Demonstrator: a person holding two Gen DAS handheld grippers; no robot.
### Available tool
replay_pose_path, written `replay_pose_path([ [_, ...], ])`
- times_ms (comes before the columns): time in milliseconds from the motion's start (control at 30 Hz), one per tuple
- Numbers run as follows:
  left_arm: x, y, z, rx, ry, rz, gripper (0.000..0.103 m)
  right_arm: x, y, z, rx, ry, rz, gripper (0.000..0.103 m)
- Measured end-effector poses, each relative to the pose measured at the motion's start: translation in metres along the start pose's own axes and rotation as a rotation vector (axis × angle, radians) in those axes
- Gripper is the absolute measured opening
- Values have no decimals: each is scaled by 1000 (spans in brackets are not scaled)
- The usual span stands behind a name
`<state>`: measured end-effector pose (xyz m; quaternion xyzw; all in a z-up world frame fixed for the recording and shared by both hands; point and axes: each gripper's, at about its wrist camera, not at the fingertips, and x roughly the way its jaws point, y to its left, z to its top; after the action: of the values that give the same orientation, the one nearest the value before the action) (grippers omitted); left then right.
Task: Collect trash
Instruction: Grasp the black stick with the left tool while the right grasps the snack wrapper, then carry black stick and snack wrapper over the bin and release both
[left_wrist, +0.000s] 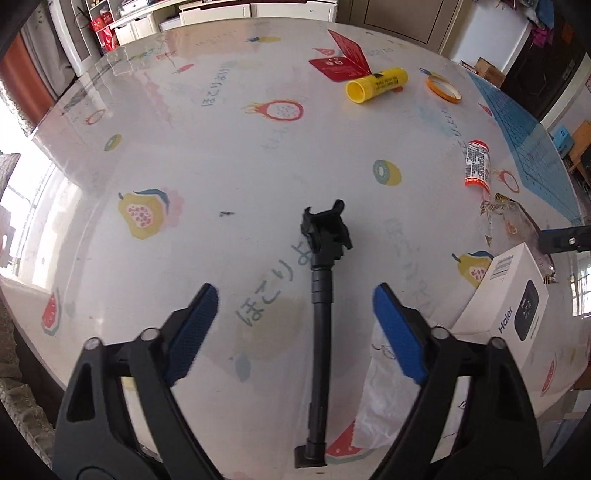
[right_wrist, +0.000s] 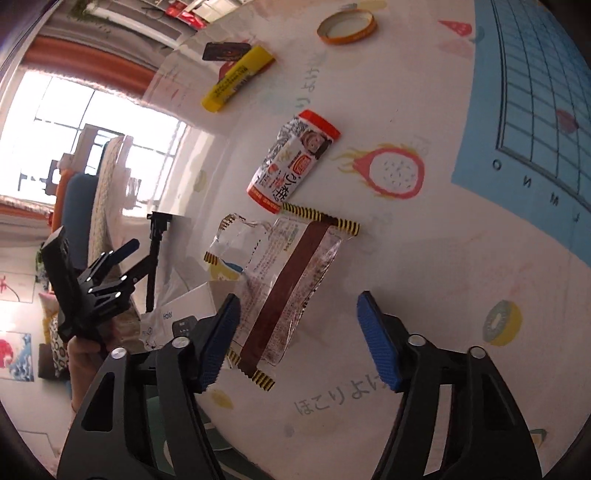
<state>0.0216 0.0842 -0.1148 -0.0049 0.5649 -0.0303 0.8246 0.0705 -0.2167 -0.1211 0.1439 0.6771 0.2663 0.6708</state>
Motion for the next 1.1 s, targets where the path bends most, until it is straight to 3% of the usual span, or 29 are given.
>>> replay_pose_path([
  [33, 2, -2, 0, 1, 8, -8, 64, 0, 1, 0, -3, -4, 7, 47],
  [67, 5, -4, 0, 5, 17, -12, 53, 3, 3, 3, -2, 2, 19, 32],
  [133, 7, -8, 0, 17, 15, -1, 40, 2, 4, 5, -1, 6, 33, 24],
  [167, 7, -10, 0, 29, 16, 15, 27, 2, 5, 6, -9, 2, 30, 9],
  [233, 6, -10, 0, 35, 19, 11, 9, -2, 6, 6, -11, -6, 44, 4],
  [533, -15, 5, -1, -3, -13, -35, 9, -35, 24, 10, -56, -71, 75, 3],
  [767, -71, 46, -11, -41, -100, -4, 9, -39, 100, 11, -188, -56, 137, 3],
  [900, -102, 91, -44, -104, -130, 37, 9, -4, 169, 0, -296, 19, 177, 3],
  [1100, -118, 175, -138, -249, -83, 133, 9, 89, 278, -31, -465, 194, 200, 3],
])
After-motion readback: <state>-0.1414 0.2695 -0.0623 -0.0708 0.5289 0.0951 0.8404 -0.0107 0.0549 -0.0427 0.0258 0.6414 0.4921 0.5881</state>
